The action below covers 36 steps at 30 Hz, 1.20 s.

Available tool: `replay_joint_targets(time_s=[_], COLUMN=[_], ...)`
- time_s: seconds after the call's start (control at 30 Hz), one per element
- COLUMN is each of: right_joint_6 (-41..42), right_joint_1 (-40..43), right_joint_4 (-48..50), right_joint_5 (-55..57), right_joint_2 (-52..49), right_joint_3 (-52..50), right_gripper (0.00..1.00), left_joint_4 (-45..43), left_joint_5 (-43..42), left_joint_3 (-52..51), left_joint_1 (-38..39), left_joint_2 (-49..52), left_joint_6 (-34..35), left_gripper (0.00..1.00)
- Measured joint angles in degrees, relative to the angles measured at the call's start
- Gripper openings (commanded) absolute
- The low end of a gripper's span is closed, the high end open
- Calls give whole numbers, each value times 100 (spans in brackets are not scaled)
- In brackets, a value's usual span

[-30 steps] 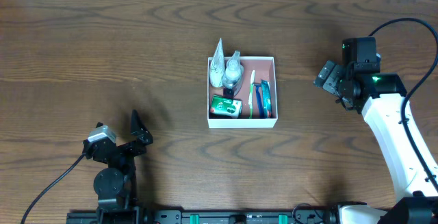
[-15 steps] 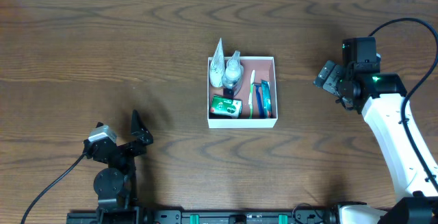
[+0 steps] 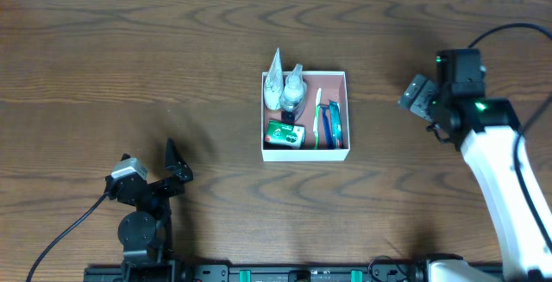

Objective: Pack container

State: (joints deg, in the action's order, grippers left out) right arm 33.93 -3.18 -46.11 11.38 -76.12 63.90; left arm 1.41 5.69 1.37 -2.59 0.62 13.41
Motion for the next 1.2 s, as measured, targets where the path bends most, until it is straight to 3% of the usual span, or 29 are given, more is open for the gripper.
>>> replay_joint_targets(time_s=[0.13,0.3,0.57,0.77,1.0,1.2], right_joint_6=[-44,-708,-2339,-2730,-2857,-2859], right_joint_1=[0,81,420,431,431,431], right_joint_4=[13,713,2850,4065,4898,4924], right_joint_5=[2,-105,-1032,-1410,-1687,-1777], right_joint_2=[1003,2400,4653,5949,7086,7368], right_joint_3=[0,-411,-2695,-4426,-5886,-6310], right_gripper=[99,99,99,99,99,99], left_joint_4=[2,4,13,24,22,22], left_joint_5=[0,-11,-46,-66,-66,-66], left_joint_3=[0,2,7,11,11,11], left_joint_1=[0,0,0,0,0,0], left_joint_2=[0,0,0,0,0,0], left_joint_6=[-2,-9,-17,-20,-20,-20], left_gripper=[98,98,98,98,98,98])
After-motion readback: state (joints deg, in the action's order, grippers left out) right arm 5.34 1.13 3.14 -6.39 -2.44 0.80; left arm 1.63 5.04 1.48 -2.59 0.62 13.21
